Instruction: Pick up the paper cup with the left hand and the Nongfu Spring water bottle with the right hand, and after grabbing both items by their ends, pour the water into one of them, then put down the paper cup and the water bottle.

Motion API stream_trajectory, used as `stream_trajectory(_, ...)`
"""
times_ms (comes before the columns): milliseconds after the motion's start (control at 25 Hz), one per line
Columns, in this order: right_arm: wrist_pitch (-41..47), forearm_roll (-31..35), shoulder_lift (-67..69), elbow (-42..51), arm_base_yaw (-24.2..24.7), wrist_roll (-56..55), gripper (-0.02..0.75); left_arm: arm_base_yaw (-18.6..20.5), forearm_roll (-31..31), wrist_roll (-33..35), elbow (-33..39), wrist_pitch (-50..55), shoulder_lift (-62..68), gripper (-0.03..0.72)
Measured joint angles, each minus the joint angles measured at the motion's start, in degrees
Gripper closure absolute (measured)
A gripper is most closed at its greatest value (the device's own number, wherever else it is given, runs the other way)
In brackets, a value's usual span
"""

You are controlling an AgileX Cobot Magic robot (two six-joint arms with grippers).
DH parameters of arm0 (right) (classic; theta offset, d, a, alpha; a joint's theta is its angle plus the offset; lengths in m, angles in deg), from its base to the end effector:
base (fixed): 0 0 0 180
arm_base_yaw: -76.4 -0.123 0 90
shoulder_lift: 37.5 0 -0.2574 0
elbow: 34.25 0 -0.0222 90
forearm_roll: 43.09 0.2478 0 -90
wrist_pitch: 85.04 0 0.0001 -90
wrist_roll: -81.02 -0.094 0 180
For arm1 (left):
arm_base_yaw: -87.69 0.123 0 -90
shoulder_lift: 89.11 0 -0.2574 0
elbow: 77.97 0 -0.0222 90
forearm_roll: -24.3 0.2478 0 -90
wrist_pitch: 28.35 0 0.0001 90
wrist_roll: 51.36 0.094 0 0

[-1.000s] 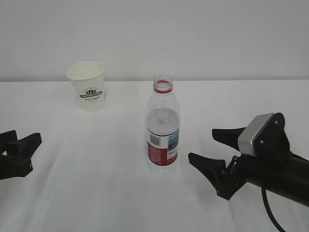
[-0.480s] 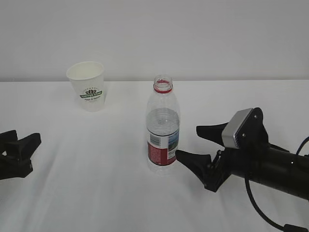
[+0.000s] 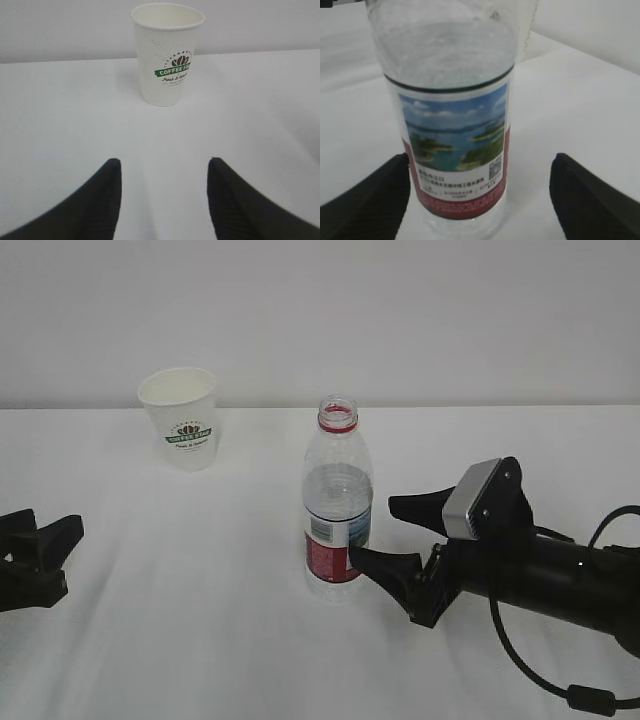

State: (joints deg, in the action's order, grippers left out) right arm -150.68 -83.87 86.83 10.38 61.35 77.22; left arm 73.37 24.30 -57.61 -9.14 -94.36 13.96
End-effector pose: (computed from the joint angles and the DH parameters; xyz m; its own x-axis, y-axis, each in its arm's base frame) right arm 0.2612 0.1281 0.0709 -0.1116 -0.2564 -0.9601 -0.8101 0.5831 -0.0616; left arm 0.1991 -0.0508 0.1057 -0.2906 -0.0382 -0.9561 0.2170 0.9705 -0.1047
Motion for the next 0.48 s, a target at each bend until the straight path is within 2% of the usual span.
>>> stream_trajectory(480,1.6,-8.1,0.2,-5.2,-0.2,-3.2,0.074,0.0,0.0,0.0,0.0,0.0,0.0,0.291)
